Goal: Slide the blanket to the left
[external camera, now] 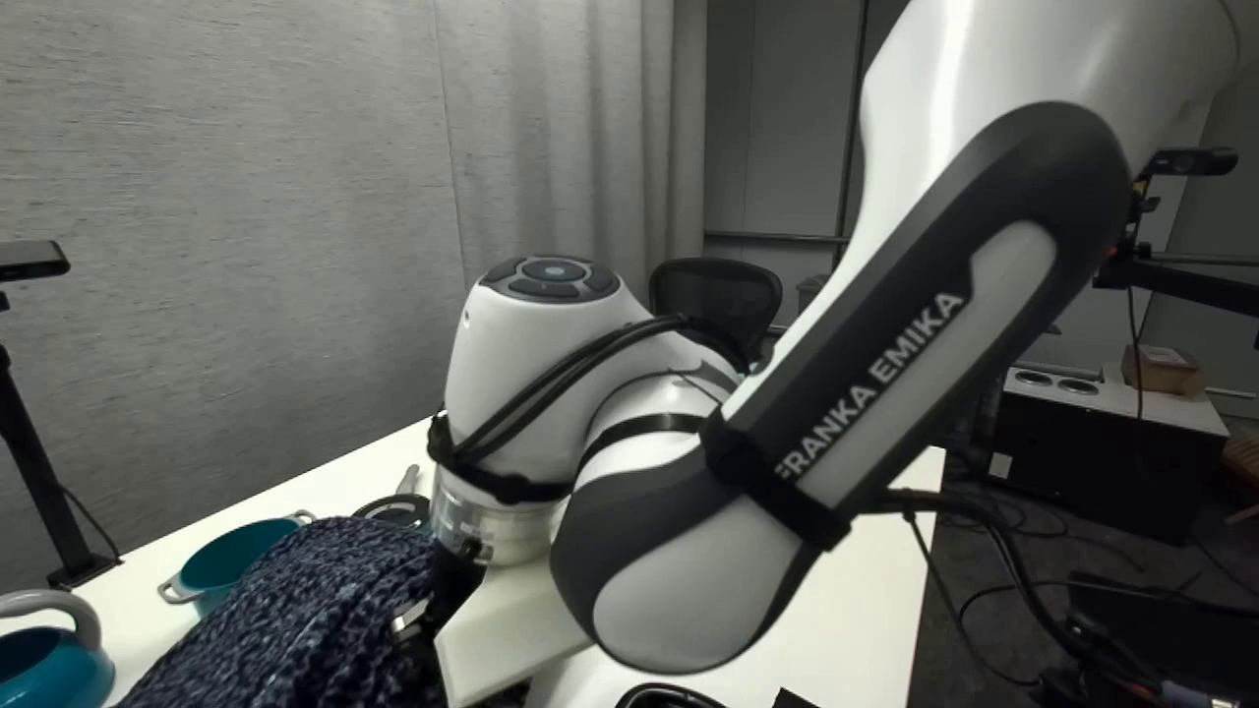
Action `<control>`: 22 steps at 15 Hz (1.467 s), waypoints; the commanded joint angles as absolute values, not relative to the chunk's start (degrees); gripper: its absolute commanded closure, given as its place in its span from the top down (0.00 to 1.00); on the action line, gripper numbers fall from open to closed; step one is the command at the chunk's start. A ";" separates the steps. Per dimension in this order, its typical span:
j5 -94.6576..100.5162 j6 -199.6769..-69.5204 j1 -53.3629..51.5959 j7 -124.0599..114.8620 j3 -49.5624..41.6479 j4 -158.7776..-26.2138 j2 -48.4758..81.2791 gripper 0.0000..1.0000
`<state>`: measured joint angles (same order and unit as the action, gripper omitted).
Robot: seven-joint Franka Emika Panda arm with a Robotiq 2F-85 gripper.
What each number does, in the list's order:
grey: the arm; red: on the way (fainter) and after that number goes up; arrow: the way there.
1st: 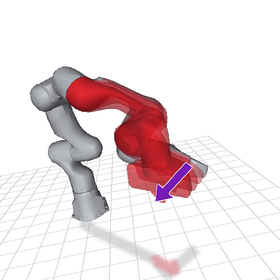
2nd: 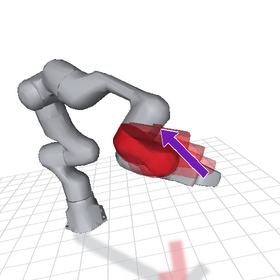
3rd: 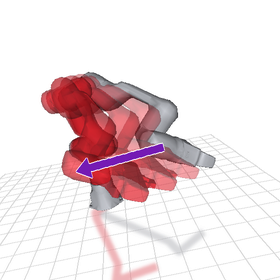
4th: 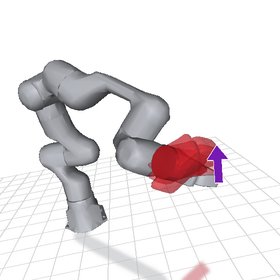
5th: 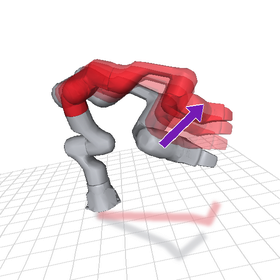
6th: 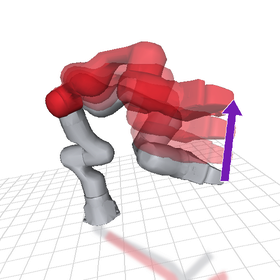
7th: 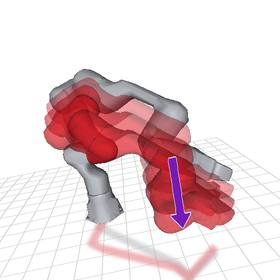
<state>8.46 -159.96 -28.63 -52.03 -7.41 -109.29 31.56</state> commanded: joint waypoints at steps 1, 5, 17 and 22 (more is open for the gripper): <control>7.13 -152.30 -23.30 -43.63 -3.07 -112.94 22.05 0.00; 4.30 -140.70 -16.86 -30.31 1.41 -114.87 13.10 0.00; 3.04 -129.77 -6.97 -3.81 2.41 -128.28 -6.75 0.00; 2.91 -126.11 -6.96 -5.94 3.15 -123.73 -2.04 0.25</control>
<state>2.97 -126.30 -8.18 -5.97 1.92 -123.86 -2.03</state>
